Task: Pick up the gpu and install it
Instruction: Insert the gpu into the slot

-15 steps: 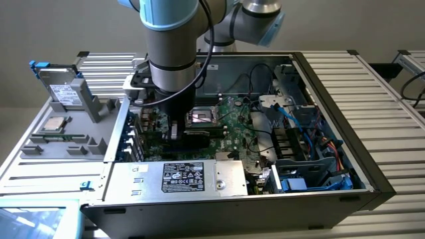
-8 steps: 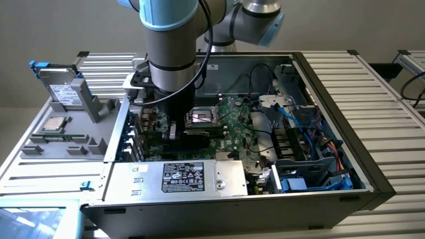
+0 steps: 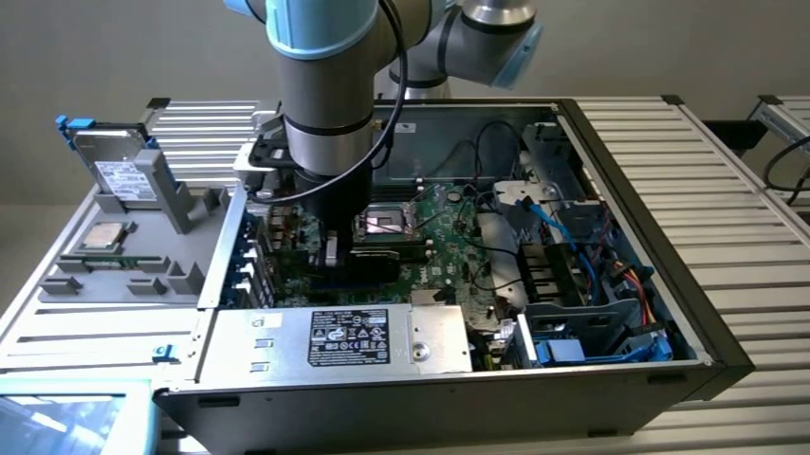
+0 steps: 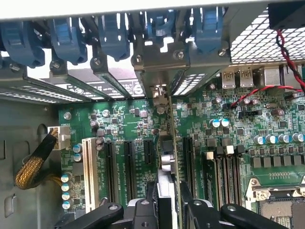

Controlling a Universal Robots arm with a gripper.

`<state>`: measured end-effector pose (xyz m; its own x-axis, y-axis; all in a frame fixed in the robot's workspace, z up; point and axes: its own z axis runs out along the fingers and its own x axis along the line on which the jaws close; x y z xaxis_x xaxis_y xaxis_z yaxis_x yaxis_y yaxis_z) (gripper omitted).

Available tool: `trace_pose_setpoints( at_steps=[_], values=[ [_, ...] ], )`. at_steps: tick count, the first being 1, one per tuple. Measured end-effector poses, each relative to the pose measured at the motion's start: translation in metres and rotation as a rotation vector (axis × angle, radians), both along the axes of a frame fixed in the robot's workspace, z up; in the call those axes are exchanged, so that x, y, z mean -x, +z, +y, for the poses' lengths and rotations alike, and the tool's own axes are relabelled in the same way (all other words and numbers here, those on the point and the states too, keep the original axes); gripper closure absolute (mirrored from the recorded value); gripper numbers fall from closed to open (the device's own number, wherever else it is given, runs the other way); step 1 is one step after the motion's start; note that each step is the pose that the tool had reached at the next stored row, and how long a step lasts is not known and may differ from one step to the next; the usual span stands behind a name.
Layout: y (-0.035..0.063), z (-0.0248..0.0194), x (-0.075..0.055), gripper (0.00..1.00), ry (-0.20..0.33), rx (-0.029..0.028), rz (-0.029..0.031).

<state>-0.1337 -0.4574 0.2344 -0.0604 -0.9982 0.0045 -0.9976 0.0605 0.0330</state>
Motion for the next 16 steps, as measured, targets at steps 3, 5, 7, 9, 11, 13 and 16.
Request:
trace_pose_setpoints(
  at_steps=[3,5,7,9,11,13,16],
  values=[
    [0.0000,0.0000,0.0000,0.71,0.023,0.0001,0.0001],
    [0.0000,0.0000,0.0001,0.71,0.023,0.0002,0.0001],
    [-0.0001,0.0000,0.0001,0.71,0.023,0.0002,0.0000],
    [-0.0006,0.0000,0.0009,0.71,0.023,0.0000,-0.0004],
    [-0.0008,0.0000,0.0002,0.71,0.024,0.0000,0.0006],
    [-0.0009,0.0000,-0.0001,0.71,0.023,0.0002,0.0001],
    [-0.0011,0.0001,0.0002,0.71,0.023,0.0003,0.0000]
  ],
)
